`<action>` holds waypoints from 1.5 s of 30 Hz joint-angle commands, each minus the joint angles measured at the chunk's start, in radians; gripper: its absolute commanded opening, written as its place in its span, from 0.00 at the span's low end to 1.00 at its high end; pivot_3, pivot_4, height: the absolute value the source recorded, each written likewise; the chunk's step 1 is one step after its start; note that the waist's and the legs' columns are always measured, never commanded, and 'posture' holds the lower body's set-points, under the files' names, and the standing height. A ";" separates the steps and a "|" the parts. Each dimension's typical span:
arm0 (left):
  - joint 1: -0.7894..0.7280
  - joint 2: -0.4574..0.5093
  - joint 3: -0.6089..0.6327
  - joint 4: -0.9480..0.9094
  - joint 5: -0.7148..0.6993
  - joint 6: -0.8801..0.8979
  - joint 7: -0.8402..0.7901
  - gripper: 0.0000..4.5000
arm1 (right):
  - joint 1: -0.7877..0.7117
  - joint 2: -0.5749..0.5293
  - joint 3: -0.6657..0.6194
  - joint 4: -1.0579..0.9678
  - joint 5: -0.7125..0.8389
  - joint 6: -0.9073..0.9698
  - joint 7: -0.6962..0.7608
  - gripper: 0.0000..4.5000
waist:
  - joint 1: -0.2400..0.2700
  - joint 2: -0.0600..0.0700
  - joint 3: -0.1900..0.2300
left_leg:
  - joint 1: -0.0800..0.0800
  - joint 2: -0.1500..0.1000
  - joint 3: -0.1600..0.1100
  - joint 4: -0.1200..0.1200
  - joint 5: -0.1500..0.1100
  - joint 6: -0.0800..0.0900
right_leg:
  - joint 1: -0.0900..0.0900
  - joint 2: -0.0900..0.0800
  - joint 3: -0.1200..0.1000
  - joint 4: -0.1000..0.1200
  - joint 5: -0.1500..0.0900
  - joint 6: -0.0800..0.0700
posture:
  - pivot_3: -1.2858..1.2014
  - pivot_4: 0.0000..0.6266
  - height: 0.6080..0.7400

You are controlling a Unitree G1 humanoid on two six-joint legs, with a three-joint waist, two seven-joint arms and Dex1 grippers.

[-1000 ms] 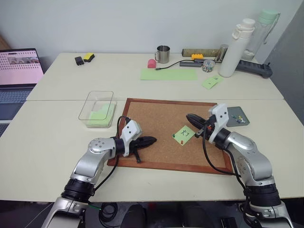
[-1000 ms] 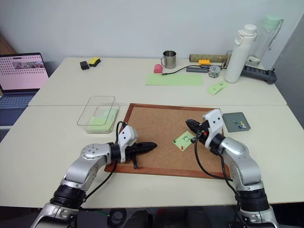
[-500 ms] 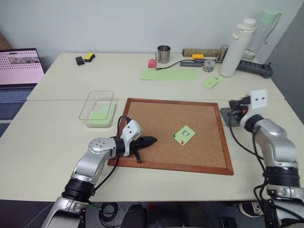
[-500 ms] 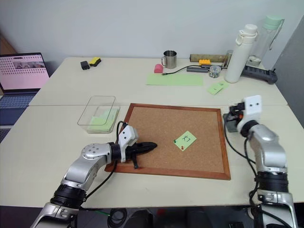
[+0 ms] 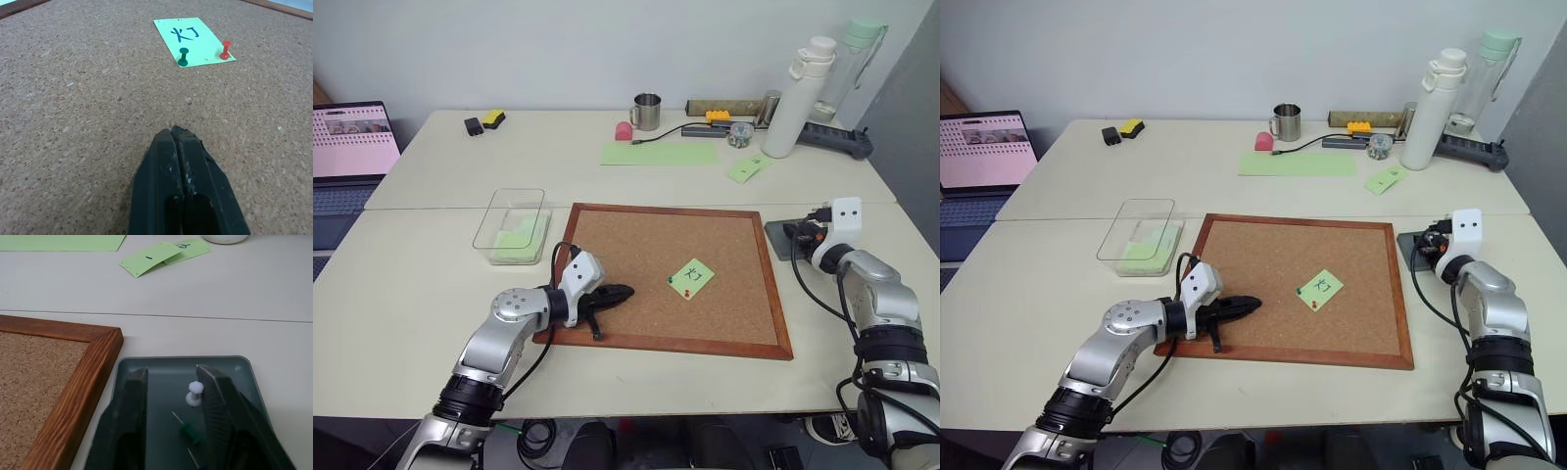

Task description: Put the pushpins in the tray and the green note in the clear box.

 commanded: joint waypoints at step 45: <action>0.016 0.022 -0.002 -0.014 0.008 0.025 -0.007 0.00 | 0.308 0.073 0.457 -0.684 0.021 0.101 0.280 0.51 | 0.003 0.000 0.000 | 0.000 0.000 -0.004 0.000 0.000 0.000 | 0.000 0.001 -0.003 0.000 0.000 0.000 | 0.52 0.24 1.00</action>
